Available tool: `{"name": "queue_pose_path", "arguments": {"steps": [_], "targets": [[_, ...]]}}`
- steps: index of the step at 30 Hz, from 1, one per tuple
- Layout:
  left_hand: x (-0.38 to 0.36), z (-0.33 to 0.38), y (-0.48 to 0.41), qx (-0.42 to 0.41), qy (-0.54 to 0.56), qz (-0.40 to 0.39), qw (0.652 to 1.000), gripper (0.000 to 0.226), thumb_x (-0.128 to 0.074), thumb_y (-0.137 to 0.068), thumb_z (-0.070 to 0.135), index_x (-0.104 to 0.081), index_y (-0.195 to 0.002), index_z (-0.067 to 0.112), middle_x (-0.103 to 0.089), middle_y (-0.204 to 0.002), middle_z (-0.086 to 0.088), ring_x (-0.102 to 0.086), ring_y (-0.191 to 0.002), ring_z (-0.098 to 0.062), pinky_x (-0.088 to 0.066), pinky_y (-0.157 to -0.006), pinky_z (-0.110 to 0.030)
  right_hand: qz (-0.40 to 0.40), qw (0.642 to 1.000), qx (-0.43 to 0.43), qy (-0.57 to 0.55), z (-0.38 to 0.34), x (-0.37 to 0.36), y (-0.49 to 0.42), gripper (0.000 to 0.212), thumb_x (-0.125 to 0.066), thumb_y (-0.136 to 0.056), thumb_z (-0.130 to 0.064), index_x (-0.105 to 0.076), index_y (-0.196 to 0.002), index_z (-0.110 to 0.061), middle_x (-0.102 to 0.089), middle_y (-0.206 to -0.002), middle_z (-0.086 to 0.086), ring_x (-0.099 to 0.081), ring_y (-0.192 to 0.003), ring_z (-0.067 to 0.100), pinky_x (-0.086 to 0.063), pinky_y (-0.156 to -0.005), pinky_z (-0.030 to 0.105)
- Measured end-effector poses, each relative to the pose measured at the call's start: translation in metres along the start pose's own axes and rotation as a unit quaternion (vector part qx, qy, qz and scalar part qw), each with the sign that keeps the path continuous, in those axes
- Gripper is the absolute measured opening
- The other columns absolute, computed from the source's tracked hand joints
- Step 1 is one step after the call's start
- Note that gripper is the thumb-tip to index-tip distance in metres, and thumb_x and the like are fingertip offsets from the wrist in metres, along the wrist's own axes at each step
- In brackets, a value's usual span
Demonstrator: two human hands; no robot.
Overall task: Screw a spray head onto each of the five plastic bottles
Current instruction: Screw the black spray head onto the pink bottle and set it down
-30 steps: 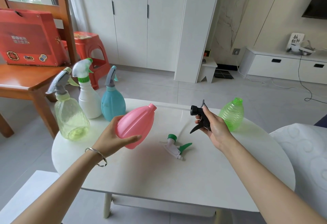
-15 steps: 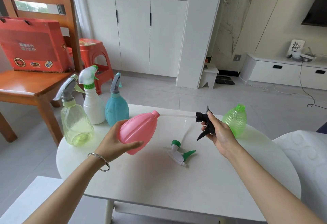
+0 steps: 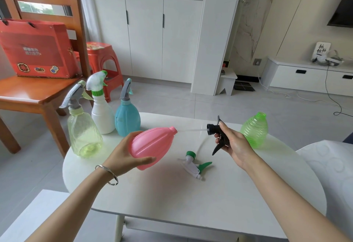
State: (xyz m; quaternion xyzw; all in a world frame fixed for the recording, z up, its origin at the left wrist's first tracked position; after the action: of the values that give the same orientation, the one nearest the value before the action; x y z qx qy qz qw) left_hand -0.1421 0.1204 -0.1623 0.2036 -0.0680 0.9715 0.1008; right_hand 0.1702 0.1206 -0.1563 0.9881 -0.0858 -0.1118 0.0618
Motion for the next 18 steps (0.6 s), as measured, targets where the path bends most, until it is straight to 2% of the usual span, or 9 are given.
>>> {"name": "queue_pose_path", "arguments": {"steps": [5, 8, 10, 11, 13, 16, 18], "targets": [[-0.017, 0.006, 0.004, 0.028, 0.112, -0.027, 0.993, 0.084, -0.077, -0.045, 0.055, -0.049, -0.121, 0.034, -0.06, -0.114, 0.004, -0.063, -0.098, -0.011, -0.055, -0.065, -0.019, -0.088, 0.995, -0.033, 0.032, 0.009, -0.028, 0.007, 0.022, -0.072, -0.072, -0.032, -0.071, -0.085, -0.014, -0.063, -0.064, -0.001, -0.057, -0.054, 0.011, -0.051, -0.057, 0.019], [-0.026, 0.002, 0.003, 0.069, 0.208, -0.021, 0.975, 0.079, -0.077, -0.045, 0.058, -0.053, -0.116, 0.035, -0.061, -0.119, 0.0, -0.065, -0.1, -0.012, -0.057, -0.068, -0.023, -0.115, 0.993, -0.03, 0.017, 0.011, -0.043, 0.011, 0.028, -0.077, -0.061, -0.025, -0.07, -0.084, -0.011, -0.063, -0.067, -0.001, -0.058, -0.056, 0.01, -0.052, -0.059, 0.02], [-0.031, -0.004, 0.003, 0.108, 0.257, -0.033, 0.96, 0.087, -0.077, -0.045, 0.066, -0.052, -0.121, 0.034, -0.061, -0.124, -0.001, -0.065, -0.104, -0.014, -0.057, -0.074, -0.029, -0.118, 0.993, -0.032, -0.009, 0.011, -0.049, 0.012, 0.026, -0.077, -0.06, -0.019, -0.069, -0.083, -0.01, -0.063, -0.068, 0.0, -0.058, -0.057, 0.01, -0.052, -0.06, 0.02], [-0.034, -0.006, 0.003, 0.127, 0.277, -0.038, 0.952, 0.085, -0.074, -0.049, 0.069, -0.051, -0.124, 0.035, -0.061, -0.125, -0.001, -0.065, -0.106, -0.016, -0.057, -0.079, -0.032, -0.118, 0.992, -0.032, -0.021, 0.01, -0.052, 0.013, 0.025, -0.077, -0.06, -0.018, -0.07, -0.083, -0.01, -0.062, -0.068, 0.0, -0.058, -0.057, 0.011, -0.052, -0.061, 0.02], [-0.036, -0.009, 0.002, 0.155, 0.312, -0.032, 0.937, 0.069, -0.068, -0.063, 0.069, -0.051, -0.122, 0.037, -0.062, -0.124, -0.003, -0.065, -0.105, -0.019, -0.056, -0.083, -0.037, -0.116, 0.992, -0.025, -0.037, 0.008, -0.055, 0.013, 0.022, -0.077, -0.06, -0.016, -0.073, -0.081, -0.012, -0.061, -0.067, -0.001, -0.057, -0.057, 0.011, -0.052, -0.062, 0.02], [-0.043, -0.014, 0.002, 0.193, 0.337, -0.029, 0.921, 0.071, -0.06, -0.061, 0.067, -0.049, -0.122, 0.032, -0.061, -0.117, -0.009, -0.068, -0.094, -0.022, -0.06, -0.068, -0.035, -0.116, 0.993, -0.005, -0.039, 0.005, -0.06, 0.014, 0.024, -0.077, -0.061, -0.016, -0.075, -0.085, -0.014, -0.063, -0.065, -0.005, -0.056, -0.057, 0.008, -0.051, -0.063, 0.018], [-0.049, -0.017, 0.004, 0.219, 0.351, -0.039, 0.91, 0.071, -0.059, -0.058, 0.068, -0.053, -0.116, 0.027, -0.063, -0.11, -0.012, -0.069, -0.087, -0.024, -0.06, -0.063, -0.035, -0.117, 0.992, 0.001, -0.045, 0.004, -0.062, 0.013, 0.029, -0.076, -0.063, -0.017, -0.075, -0.091, -0.015, -0.065, -0.072, -0.004, -0.059, -0.063, 0.008, -0.051, -0.065, 0.018]]}}
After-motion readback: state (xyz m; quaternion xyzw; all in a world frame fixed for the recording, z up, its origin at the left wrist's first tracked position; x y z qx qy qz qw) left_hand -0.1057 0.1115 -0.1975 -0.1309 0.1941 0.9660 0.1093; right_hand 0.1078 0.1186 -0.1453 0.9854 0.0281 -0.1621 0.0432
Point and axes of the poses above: each hand's wrist, its own y-axis away from the middle knuckle, its own x-axis out of the back of the hand, z = x × y, the point moved 8 cm from there along -y, towards the middle knuckle
